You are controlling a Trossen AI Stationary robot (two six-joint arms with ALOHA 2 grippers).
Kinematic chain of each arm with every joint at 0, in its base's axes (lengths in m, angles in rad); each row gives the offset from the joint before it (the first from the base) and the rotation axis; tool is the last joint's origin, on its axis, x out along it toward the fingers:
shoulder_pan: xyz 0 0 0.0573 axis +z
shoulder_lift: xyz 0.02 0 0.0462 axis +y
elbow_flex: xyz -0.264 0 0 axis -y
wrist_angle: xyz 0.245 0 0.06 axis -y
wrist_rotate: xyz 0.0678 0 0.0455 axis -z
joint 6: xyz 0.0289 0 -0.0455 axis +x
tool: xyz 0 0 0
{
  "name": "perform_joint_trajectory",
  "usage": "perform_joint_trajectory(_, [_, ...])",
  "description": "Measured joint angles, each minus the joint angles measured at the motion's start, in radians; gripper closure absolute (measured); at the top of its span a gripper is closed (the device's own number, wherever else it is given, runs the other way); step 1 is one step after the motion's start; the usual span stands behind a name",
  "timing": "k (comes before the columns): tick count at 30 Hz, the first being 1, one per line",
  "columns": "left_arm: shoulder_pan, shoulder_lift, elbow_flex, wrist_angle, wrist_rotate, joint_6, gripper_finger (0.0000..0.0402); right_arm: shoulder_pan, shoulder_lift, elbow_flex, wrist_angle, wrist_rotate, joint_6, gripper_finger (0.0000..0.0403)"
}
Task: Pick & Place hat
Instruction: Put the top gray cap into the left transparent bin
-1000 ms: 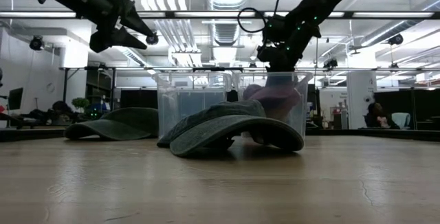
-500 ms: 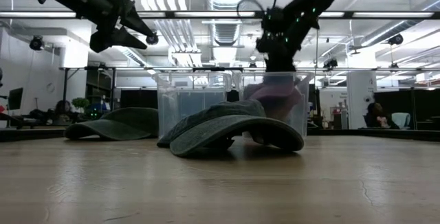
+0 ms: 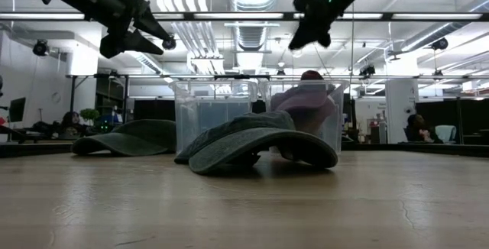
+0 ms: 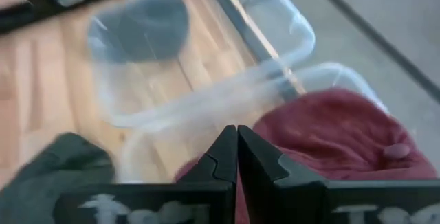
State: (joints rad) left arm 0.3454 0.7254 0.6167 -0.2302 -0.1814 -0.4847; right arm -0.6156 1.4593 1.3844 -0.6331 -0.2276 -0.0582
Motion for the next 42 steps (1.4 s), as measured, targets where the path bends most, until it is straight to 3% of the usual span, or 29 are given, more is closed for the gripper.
perform_joint_trajectory(15, [0.000,0.000,0.000,0.000,0.000,0.031,0.0202,0.016,-0.484,-0.157,0.001,-0.002,-0.006,0.0394])
perform_joint_trajectory(31, [0.000,0.000,0.000,0.002,0.010,0.039,0.0202,0.016,-1.059,-0.561,0.133,-0.004,0.133,0.0394])
perform_joint_trajectory(35, [0.000,0.000,0.000,0.002,0.066,0.055,0.0202,0.016,-1.174,-0.651,0.182,-0.005,0.162,0.0394])
perform_joint_trajectory(42, [-0.020,0.000,0.000,-0.077,0.259,0.110,0.0202,0.016,-1.320,-0.772,0.224,-0.007,0.225,0.0394])
